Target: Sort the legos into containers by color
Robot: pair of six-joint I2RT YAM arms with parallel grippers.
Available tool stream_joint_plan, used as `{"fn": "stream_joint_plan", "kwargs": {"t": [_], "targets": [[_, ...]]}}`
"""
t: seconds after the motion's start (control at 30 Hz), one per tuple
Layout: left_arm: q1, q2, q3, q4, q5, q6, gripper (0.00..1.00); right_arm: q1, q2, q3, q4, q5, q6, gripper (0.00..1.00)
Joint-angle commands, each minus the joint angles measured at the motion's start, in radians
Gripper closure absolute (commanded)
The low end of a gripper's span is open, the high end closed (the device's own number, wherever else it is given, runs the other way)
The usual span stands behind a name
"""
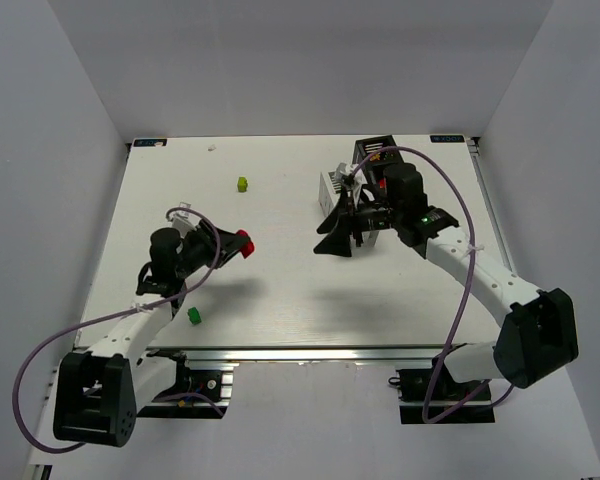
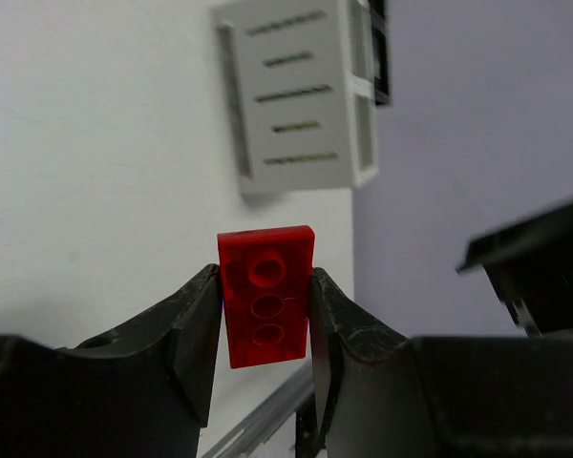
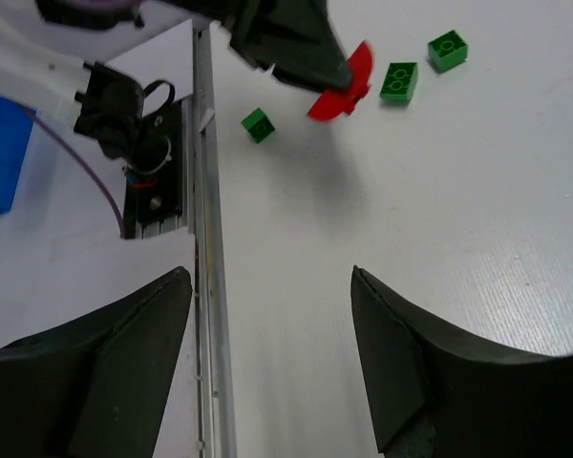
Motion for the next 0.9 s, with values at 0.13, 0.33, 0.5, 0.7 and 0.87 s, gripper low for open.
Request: {"fn": "stream_joint_plan", "kwargs": {"t": [0.13, 0.33, 0.5, 0.7, 0.87], "targets": [[-0.152, -0.105, -0.081, 0.428, 0.068, 0.034, 1.00, 0.006, 0.041, 0.092, 0.110, 0.228, 0.314, 0.22], [-0.287, -0.197, -0.115, 0.414, 0.029, 0.273, 1.00, 0.049, 0.027, 0.129, 0.047, 0.360, 0.366, 0.18], [-0.379, -0.191, -0.067, 0.212, -0.075, 0.452, 1.00, 0.090, 0.033, 0.130, 0.064, 0.366, 0.428, 0.21], [-0.491, -0.144, -0.006, 0.147, -0.194, 0.534, 1.00, 0.158, 0.053, 0.158, 0.039, 0.389, 0.408, 0.23], [-0.528, -0.105, 0.040, 0.149, -0.239, 0.556, 1.00, 0.201, 0.067, 0.149, 0.018, 0.435, 0.388, 0.24]]}}
